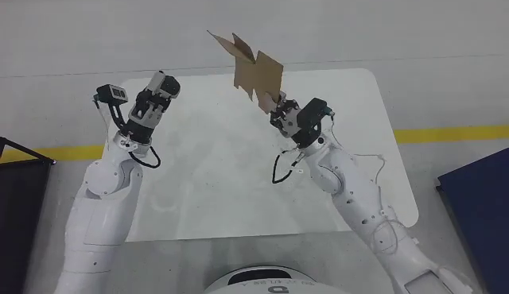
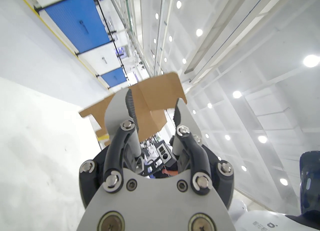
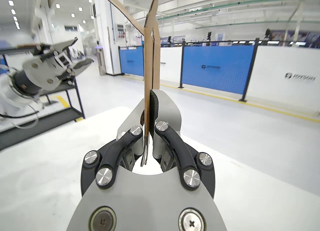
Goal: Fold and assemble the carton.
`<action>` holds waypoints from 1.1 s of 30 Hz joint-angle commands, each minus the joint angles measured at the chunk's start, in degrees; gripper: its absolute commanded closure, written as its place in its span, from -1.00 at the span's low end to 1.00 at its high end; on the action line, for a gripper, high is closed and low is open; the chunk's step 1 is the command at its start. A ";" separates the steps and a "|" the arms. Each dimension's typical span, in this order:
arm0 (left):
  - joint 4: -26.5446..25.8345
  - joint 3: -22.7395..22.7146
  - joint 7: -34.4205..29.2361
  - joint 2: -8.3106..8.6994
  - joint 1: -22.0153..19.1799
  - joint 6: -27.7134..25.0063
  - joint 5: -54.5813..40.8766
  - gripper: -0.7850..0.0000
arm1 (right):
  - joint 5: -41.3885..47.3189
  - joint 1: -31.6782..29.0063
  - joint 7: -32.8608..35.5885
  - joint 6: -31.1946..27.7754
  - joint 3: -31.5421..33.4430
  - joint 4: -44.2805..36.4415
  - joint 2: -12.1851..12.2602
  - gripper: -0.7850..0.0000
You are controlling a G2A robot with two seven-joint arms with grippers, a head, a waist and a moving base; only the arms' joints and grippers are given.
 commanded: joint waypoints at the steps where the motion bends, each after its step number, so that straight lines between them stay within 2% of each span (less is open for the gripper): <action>1: 0.92 -1.87 1.47 0.14 -0.07 -0.30 1.22 -1.00 | 9.20 -0.26 1.45 -5.98 1.21 0.32 0.11 1.00; 3: 1.56 -3.45 2.37 0.25 0.17 -0.38 1.66 -1.00 | 18.65 -0.55 4.70 -13.48 1.94 1.29 0.27 1.00; 6: 1.98 -5.09 2.49 0.40 0.81 -0.17 2.49 -1.00 | 38.10 -0.48 11.98 -24.06 1.20 3.67 0.39 1.00; 8: 1.89 -5.53 2.30 0.43 1.27 0.12 2.68 -1.00 | 51.78 0.80 19.94 -27.18 0.07 5.26 0.65 1.00; 10: 1.89 -5.77 2.56 0.42 1.48 0.48 3.09 -1.00 | 53.98 1.99 25.66 -26.82 0.76 6.15 1.17 1.00; 11: 1.89 -5.77 2.56 0.42 1.48 0.48 3.09 -1.00 | 51.32 2.79 28.41 -25.67 2.13 6.28 1.62 1.00; 20: 1.89 -5.77 2.56 0.42 1.48 0.48 3.09 -1.00 | 51.32 2.79 28.41 -25.67 2.13 6.28 1.62 1.00; 21: 1.89 -5.77 2.56 0.42 1.48 0.48 3.09 -1.00 | 56.61 1.38 27.82 -25.63 0.43 5.14 1.24 1.00; 25: 1.89 -5.77 2.56 0.42 1.48 0.48 3.09 -1.00 | 87.35 0.03 28.93 -33.55 -7.51 0.22 -0.32 1.00; 29: 1.89 -5.77 2.56 0.42 1.48 0.48 3.09 -1.00 | 119.23 0.77 37.21 -34.20 -13.43 -4.31 -1.50 1.00; 30: 1.89 -5.77 2.56 0.42 1.48 0.48 3.09 -1.00 | 130.95 0.80 42.27 -32.07 -14.18 -5.50 -1.85 1.00; 33: 1.89 -5.77 2.56 0.42 1.48 0.48 3.09 -1.00 | 154.18 -0.28 57.15 -21.24 -12.91 -5.82 -2.63 1.00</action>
